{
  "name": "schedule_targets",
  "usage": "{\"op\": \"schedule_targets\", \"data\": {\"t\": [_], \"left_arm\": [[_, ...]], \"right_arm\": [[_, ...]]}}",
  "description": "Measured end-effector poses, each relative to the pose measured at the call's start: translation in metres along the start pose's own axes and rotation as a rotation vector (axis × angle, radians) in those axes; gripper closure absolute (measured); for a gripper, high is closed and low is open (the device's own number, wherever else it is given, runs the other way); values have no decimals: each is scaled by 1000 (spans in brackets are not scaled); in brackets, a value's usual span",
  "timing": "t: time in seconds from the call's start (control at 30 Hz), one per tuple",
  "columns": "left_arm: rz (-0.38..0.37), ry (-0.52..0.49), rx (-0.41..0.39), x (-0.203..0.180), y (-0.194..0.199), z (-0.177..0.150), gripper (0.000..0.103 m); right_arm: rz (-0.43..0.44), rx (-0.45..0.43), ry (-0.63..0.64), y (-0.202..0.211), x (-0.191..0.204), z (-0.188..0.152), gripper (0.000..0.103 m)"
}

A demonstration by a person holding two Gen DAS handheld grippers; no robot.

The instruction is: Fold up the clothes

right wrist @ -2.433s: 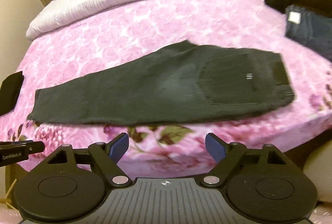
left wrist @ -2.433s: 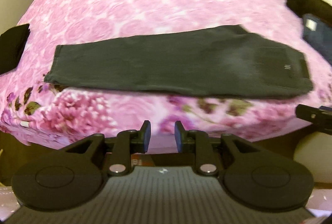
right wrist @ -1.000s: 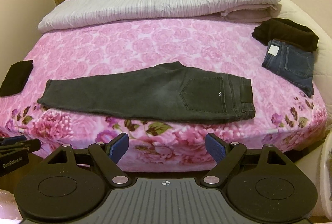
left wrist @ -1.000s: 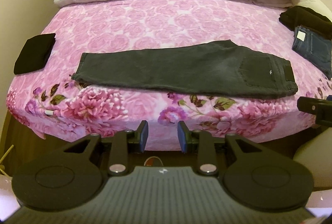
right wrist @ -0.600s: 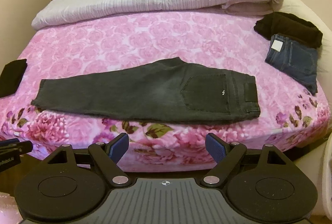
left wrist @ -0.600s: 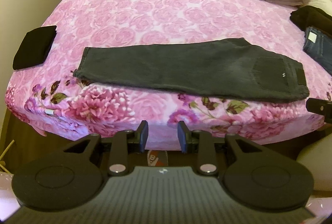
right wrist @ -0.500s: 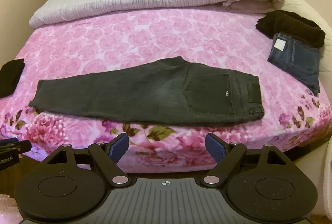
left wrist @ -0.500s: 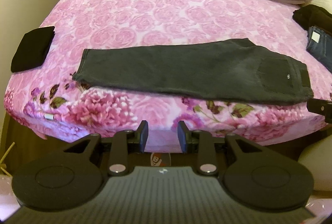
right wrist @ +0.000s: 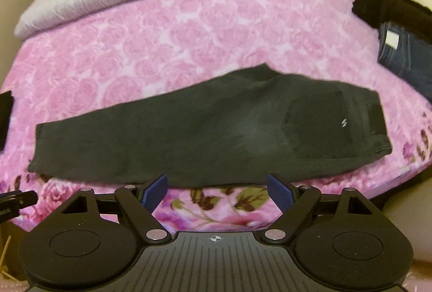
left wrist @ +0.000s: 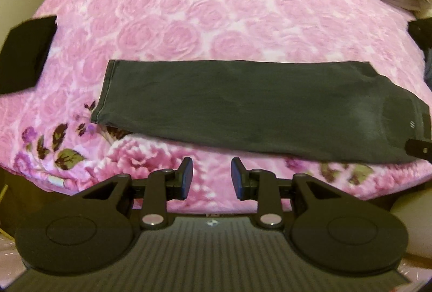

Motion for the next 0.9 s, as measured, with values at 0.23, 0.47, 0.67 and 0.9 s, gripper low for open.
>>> {"op": "schedule_targets", "data": {"t": [0.23,0.47,0.67,0.9], "left_arm": [[-59,270,56,86,-60,-23,76],[-102,647,-16,148,-96,-51,76],[-111,923,-125,180,-133,-75,77],[-114,1106,-213,198,-164,-99,76]], "right_arm": [[92,-9,-205,-50,12,-11,19],[195,91,-459,-103,-3,-36,19],[230,83,-547,-134,-16,-60,19],[245,26,-742,-170,-43,-76,19]]}}
Point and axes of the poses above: each gripper's, at about its wrist camera, not at the fingertips, and y roughly against the way its jaws point, x to its left, z to its top, the point moved 2 cm from there along -y, roughly the way its jaws point, and after that the axes turned 14 degrees about -x, right-handed, at the moved point
